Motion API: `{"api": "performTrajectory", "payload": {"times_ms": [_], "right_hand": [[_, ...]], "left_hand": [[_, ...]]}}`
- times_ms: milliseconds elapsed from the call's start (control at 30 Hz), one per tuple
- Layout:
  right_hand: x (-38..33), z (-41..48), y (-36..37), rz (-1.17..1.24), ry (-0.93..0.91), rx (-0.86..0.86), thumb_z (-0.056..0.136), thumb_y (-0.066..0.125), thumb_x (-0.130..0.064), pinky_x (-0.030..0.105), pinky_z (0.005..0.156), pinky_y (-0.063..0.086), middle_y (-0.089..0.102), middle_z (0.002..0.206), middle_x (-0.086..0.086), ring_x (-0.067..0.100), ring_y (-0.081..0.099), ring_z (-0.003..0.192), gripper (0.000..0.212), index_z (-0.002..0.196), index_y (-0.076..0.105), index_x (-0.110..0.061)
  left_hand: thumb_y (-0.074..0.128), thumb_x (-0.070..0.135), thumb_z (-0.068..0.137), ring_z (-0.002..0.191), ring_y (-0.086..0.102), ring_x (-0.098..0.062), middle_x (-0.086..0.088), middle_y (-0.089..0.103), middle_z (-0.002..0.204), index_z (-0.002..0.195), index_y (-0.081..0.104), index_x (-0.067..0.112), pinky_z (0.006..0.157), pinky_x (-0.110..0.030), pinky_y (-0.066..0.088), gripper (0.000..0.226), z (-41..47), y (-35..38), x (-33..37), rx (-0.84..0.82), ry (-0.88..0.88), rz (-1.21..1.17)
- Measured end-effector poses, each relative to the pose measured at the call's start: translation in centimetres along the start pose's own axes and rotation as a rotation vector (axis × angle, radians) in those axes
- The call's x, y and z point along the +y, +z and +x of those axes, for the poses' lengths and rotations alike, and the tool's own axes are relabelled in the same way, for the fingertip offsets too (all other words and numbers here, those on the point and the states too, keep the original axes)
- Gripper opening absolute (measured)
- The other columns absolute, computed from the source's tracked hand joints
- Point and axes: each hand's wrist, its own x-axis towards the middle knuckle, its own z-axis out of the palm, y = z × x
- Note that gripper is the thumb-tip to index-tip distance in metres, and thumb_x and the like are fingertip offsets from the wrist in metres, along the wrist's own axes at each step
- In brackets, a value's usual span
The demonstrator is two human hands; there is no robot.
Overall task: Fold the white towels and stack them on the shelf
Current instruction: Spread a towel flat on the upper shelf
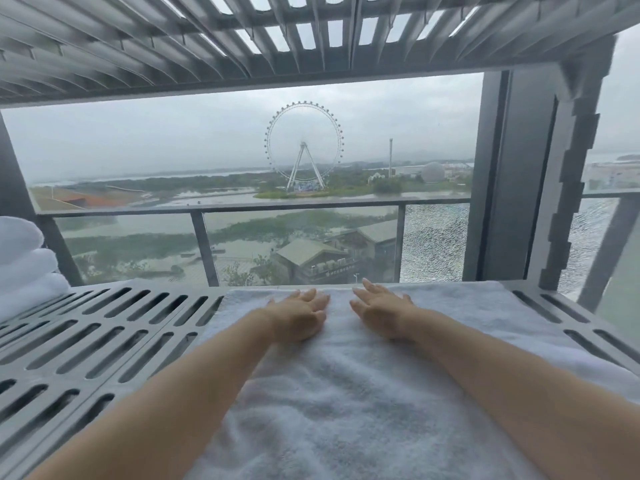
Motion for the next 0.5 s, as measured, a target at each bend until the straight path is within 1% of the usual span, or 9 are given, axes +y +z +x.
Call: {"api": "performTrajectory", "payload": {"times_ms": [67, 100, 167, 233, 300, 400, 433, 500], "right_hand": [[1.7, -0.3, -0.7, -0.019, 0.011, -0.018, 0.097, 0.015, -0.045, 0.056, 0.111, -0.004, -0.002, 0.157, -0.007, 0.013, -0.002, 0.144, 0.051, 0.146, 0.014, -0.032], [2.9, -0.6, -1.0, -0.038, 0.023, -0.020, 0.097, 0.016, -0.046, 0.055, 0.111, -0.004, 0.000, 0.157, -0.007, 0.013, -0.002, 0.144, 0.050, 0.146, 0.014, -0.035], [5.0, -1.1, -1.3, -0.055, 0.059, -0.001, 0.096, 0.017, -0.047, 0.052, 0.112, -0.003, 0.002, 0.157, -0.007, 0.014, -0.001, 0.144, 0.049, 0.145, 0.014, -0.039], [6.0, -1.6, -1.4, -0.050, 0.071, 0.019, 0.096, 0.018, -0.045, 0.049, 0.114, -0.001, 0.004, 0.157, -0.005, 0.015, 0.000, 0.144, 0.050, 0.145, 0.015, -0.035], [6.2, -1.8, -1.5, -0.040, 0.041, 0.033, 0.097, 0.019, -0.042, 0.046, 0.115, 0.001, 0.007, 0.157, -0.002, 0.016, 0.003, 0.144, 0.051, 0.146, 0.017, -0.028], [6.6, -1.9, -1.8, -0.021, -0.008, 0.065, 0.096, 0.022, -0.034, 0.045, 0.116, 0.009, 0.016, 0.156, 0.002, 0.018, 0.013, 0.142, 0.050, 0.144, 0.024, -0.021], [7.1, -2.0, -2.0, -0.020, -0.008, 0.068, 0.095, 0.022, -0.033, 0.045, 0.115, 0.010, 0.017, 0.156, 0.002, 0.018, 0.015, 0.142, 0.050, 0.144, 0.025, -0.022], [8.7, -2.3, -2.5, -0.049, 0.036, 0.047, 0.095, 0.019, -0.034, 0.047, 0.116, 0.007, 0.011, 0.157, -0.001, 0.016, 0.010, 0.143, 0.051, 0.145, 0.020, -0.028]], "left_hand": [[0.018, 0.042, 0.096, 0.144, -0.002, -0.014, 0.008, 0.001, 0.157, 0.146, 0.009, 0.037, 0.113, -0.055, -0.005, 0.052, 0.3, 0.2, 2.6, -0.001, 0.051, -0.073], [0.018, 0.045, 0.096, 0.144, -0.002, -0.014, 0.008, 0.001, 0.157, 0.147, 0.009, 0.036, 0.113, -0.056, -0.005, 0.052, 0.4, 0.5, 3.7, -0.004, 0.066, -0.079], [0.017, 0.058, 0.093, 0.144, -0.004, -0.016, 0.009, -0.001, 0.157, 0.146, 0.005, 0.038, 0.110, -0.058, -0.007, 0.059, 0.7, 1.1, 5.2, -0.002, 0.057, -0.013], [0.015, 0.064, 0.090, 0.144, -0.005, -0.018, 0.010, -0.003, 0.157, 0.146, 0.003, 0.038, 0.109, -0.058, -0.005, 0.063, 1.1, 0.9, 5.8, -0.005, 0.027, 0.038], [0.015, 0.058, 0.094, 0.144, -0.004, -0.017, 0.009, -0.003, 0.157, 0.147, 0.003, 0.033, 0.110, -0.058, -0.004, 0.061, 1.7, 0.5, 7.3, -0.005, 0.040, 0.054], [0.016, 0.045, 0.098, 0.144, -0.002, -0.011, 0.008, 0.000, 0.157, 0.148, 0.004, 0.025, 0.113, -0.055, -0.004, 0.055, 2.4, 0.6, 11.1, 0.005, 0.156, 0.033], [0.016, 0.041, 0.099, 0.143, -0.001, -0.009, 0.008, 0.000, 0.157, 0.148, 0.003, 0.024, 0.113, -0.054, -0.005, 0.054, 2.6, 0.7, 12.2, 0.005, 0.177, 0.019], [0.016, 0.038, 0.099, 0.143, -0.003, -0.008, 0.008, -0.002, 0.157, 0.149, 0.002, 0.022, 0.114, -0.052, -0.005, 0.054, 3.0, 1.1, 13.4, 0.005, 0.178, 0.024]]}}
